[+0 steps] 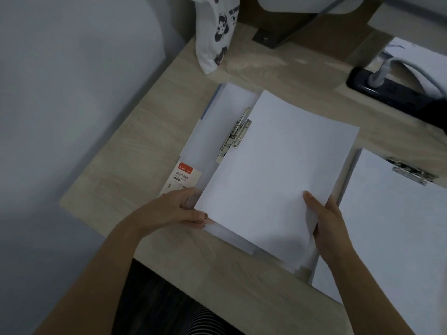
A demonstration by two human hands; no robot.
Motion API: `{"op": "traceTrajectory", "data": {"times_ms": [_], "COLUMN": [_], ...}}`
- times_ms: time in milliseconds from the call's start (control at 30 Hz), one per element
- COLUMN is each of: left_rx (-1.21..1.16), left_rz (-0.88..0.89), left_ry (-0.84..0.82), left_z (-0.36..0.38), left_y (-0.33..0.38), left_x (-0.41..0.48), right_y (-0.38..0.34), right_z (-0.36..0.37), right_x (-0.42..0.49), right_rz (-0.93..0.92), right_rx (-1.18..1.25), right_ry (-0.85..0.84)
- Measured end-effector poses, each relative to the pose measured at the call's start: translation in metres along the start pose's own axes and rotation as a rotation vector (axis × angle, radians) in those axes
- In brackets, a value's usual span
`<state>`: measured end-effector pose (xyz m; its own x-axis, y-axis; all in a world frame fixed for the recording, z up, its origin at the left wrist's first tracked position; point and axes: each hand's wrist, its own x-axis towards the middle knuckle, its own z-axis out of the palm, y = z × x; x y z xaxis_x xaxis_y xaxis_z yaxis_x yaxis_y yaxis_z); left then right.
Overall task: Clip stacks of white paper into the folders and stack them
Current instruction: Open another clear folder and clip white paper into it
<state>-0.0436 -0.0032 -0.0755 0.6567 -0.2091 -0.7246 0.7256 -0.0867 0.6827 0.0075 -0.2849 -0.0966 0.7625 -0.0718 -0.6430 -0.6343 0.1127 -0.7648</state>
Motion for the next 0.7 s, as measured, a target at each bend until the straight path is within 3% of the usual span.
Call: {"op": "traceTrajectory", "data": {"times_ms": [200, 267, 367, 433, 500, 600, 700], "left_rx": [0.082, 0.254, 0.451, 0.465, 0.310, 0.108, 0.046], "left_rz": [-0.012, 0.011, 0.184, 0.344, 0.422, 0.367, 0.367], "left_ry": [0.020, 0.189, 0.582, 0.686, 0.585, 0.377, 0.345], "left_z": [0.000, -0.003, -0.010, -0.006, 0.004, 0.022, 0.025], "left_y": [0.009, 0.022, 0.049, 0.074, 0.099, 0.122, 0.123], "left_x": [-0.003, -0.002, 0.012, 0.032, 0.055, 0.082, 0.094], "right_y": [0.000, 0.001, 0.001, 0.002, 0.002, 0.004, 0.005], "right_z": [0.000, -0.001, -0.001, -0.001, -0.001, -0.002, -0.003], "right_x": [0.000, 0.000, 0.001, 0.001, 0.001, 0.001, 0.002], "right_rz": [-0.004, -0.005, -0.018, -0.029, -0.038, -0.035, -0.029], "right_rx": [-0.005, -0.021, -0.034, -0.031, -0.035, -0.045, -0.035], "right_ry": [-0.012, -0.008, -0.011, -0.018, -0.016, -0.004, 0.000]}}
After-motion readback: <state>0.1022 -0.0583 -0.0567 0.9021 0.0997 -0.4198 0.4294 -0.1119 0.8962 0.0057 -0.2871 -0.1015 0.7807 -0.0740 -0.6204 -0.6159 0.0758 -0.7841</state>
